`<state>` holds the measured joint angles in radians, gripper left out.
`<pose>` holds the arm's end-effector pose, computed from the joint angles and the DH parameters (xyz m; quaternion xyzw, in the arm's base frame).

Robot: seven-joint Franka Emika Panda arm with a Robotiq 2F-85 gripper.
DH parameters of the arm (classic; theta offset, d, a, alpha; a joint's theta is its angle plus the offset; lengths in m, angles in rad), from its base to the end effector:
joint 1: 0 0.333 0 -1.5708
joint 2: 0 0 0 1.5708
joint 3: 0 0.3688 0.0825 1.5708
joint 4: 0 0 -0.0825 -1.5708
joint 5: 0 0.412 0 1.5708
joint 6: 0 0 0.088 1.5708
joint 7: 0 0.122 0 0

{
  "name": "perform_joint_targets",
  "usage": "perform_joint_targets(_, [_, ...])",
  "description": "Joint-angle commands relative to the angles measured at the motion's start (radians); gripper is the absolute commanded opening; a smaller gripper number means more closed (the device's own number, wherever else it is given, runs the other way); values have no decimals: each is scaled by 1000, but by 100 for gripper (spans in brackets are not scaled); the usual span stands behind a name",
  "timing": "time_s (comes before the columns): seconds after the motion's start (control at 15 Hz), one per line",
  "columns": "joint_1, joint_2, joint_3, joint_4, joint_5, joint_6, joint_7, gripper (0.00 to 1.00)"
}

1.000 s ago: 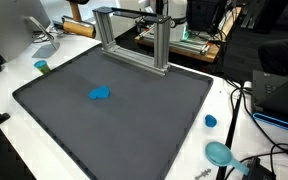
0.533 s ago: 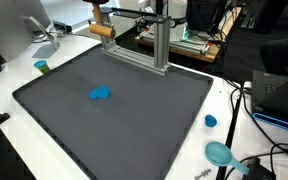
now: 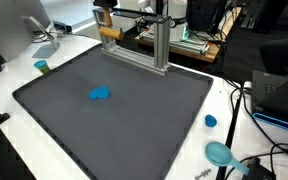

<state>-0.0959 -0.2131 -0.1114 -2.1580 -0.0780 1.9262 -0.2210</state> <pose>0.4896 -0.1127 0.5129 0.9994 0.0221 -0.0148 0.0220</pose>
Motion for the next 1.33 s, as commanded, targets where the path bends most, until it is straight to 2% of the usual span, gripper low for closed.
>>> perform_joint_targets(0.0, [13,-30,3,-12,88,-3,81,23])
perform_joint_targets(0.47, [-1,-123,4,-108,74,21,168,23])
perform_joint_targets(0.93, [38,-186,28,-182,59,-8,83,23])
perform_joint_targets(1.27, [66,-193,59,-199,60,-8,86,23])
